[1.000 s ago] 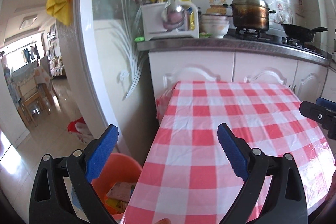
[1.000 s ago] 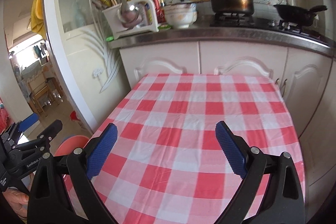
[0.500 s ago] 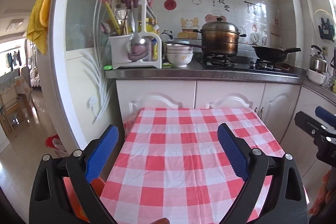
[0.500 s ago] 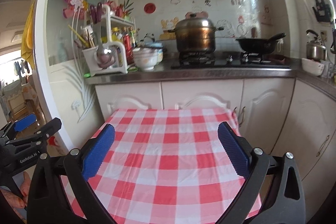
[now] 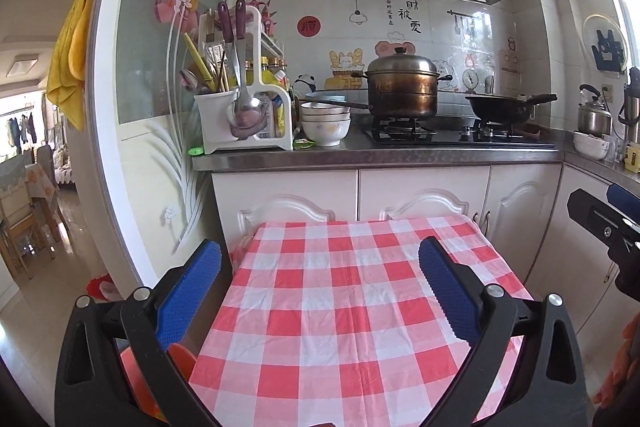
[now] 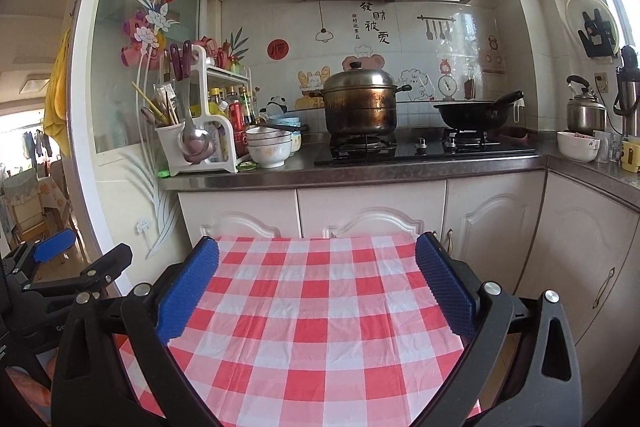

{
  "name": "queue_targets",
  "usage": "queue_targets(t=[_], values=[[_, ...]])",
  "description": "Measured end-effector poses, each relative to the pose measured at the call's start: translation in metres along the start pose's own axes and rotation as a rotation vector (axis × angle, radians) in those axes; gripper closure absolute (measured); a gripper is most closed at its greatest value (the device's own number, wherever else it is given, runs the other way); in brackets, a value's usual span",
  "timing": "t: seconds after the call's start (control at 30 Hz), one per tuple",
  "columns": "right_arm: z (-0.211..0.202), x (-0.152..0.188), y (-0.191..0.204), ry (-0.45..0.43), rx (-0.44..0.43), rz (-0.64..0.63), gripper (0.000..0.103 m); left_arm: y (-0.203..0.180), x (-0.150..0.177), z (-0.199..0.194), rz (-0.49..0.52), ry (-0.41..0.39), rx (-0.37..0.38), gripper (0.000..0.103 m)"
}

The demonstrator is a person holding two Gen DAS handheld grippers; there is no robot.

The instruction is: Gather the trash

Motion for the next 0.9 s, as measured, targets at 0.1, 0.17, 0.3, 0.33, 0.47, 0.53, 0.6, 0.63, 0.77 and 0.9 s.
queue_targets(t=[0.1,0.17,0.3,0.33,0.47,0.53,0.6,0.63,0.77,0.9], values=[[-0.001,0.000,0.000,-0.004,0.006,-0.005,0.004,0.000,0.000,0.000,-0.004,0.003,0.008,0.005],[-0.001,0.001,0.000,-0.002,0.008,-0.010,0.004,0.000,0.000,-0.001,-0.005,0.000,0.010,0.005],[-0.001,0.002,0.001,0.001,0.006,-0.014,0.004,0.000,0.001,0.000,-0.007,-0.002,0.008,0.005],[0.000,0.003,0.001,0.003,0.005,-0.014,0.004,0.001,0.001,0.001,-0.008,0.001,0.009,0.005],[0.002,0.004,0.002,0.008,0.002,-0.014,0.004,0.002,0.002,0.002,-0.010,0.002,0.009,0.005],[0.003,0.005,0.002,0.012,0.000,-0.014,0.004,0.001,0.002,0.003,-0.008,0.004,0.010,0.005],[0.005,0.006,0.002,0.018,-0.002,-0.015,0.004,0.001,0.003,0.004,-0.005,0.008,0.013,0.005],[0.007,0.008,0.003,0.020,-0.003,-0.016,0.004,0.000,0.004,0.005,-0.004,0.010,0.015,0.005],[0.013,0.012,0.001,0.035,-0.008,-0.013,0.004,-0.003,0.008,0.011,0.006,0.023,0.018,0.005],[0.021,0.018,-0.001,0.060,-0.014,-0.006,0.004,-0.005,0.012,0.020,0.009,0.039,0.026,0.005]])
Point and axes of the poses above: each gripper's, at about its wrist camera, not at the fingertips, and z roughly the way its jaws point, y to its left, x to its underside, the point moved 1 cm from there along z, roughly the way its jaws point, and after that the axes turned 7 degrees about x, right-handed, at the moved point
